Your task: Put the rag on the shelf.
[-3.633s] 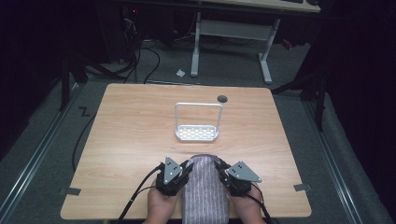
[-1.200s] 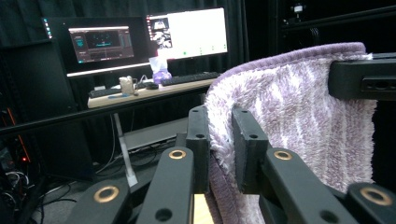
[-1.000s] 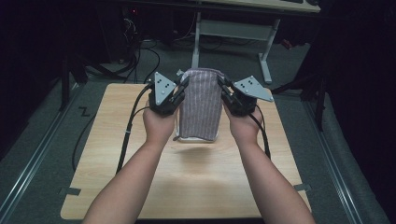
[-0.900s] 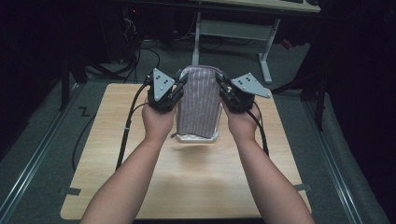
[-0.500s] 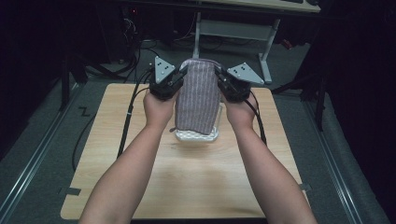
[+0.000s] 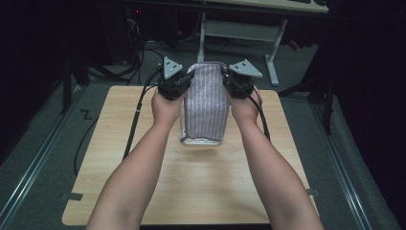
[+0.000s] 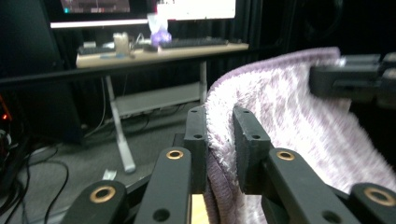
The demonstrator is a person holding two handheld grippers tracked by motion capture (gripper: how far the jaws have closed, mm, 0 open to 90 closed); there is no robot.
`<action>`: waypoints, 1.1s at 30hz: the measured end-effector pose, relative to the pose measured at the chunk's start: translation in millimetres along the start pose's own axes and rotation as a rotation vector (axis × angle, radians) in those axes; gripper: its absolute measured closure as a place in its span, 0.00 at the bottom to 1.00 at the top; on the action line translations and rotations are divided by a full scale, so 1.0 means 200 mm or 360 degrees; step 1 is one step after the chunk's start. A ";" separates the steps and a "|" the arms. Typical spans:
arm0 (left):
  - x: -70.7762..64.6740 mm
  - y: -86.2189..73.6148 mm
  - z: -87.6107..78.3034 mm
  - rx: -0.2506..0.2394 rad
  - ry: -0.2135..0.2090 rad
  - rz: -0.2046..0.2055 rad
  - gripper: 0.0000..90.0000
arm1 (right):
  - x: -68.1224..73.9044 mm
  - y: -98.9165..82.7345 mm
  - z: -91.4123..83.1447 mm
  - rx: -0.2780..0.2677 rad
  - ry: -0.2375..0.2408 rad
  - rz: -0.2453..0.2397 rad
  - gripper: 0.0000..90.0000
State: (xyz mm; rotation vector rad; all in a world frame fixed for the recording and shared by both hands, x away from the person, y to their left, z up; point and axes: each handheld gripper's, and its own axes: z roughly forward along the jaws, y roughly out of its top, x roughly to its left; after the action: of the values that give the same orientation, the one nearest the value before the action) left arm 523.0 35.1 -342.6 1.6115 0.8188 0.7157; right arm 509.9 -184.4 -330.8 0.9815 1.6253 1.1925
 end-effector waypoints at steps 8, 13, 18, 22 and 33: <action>0.06 -0.06 0.05 0.0106 0.0049 -0.0027 0.84 | 0.03 -0.08 0.08 0.0120 0.0034 -0.0025 0.87; 0.08 -0.08 0.09 0.0209 0.0104 -0.0165 0.63 | 0.01 -0.11 0.12 0.0231 0.0053 0.0018 0.73; 0.07 -0.08 0.07 0.0202 0.0074 -0.0120 0.57 | -0.03 -0.12 0.10 0.0216 0.0046 0.0027 0.68; 0.06 -0.08 0.06 0.0194 0.0057 -0.0160 0.58 | -0.04 -0.12 0.07 0.0212 0.0073 0.0033 0.67; 0.01 -0.10 -0.01 0.0156 0.0058 -0.0132 0.62 | -0.04 -0.15 -0.02 0.0195 0.0118 0.0032 0.67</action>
State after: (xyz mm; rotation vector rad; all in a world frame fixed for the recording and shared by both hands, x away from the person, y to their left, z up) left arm 519.5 40.2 -361.1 1.6458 0.9540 0.6562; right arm 506.0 -198.9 -357.5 1.0435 1.7679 1.1659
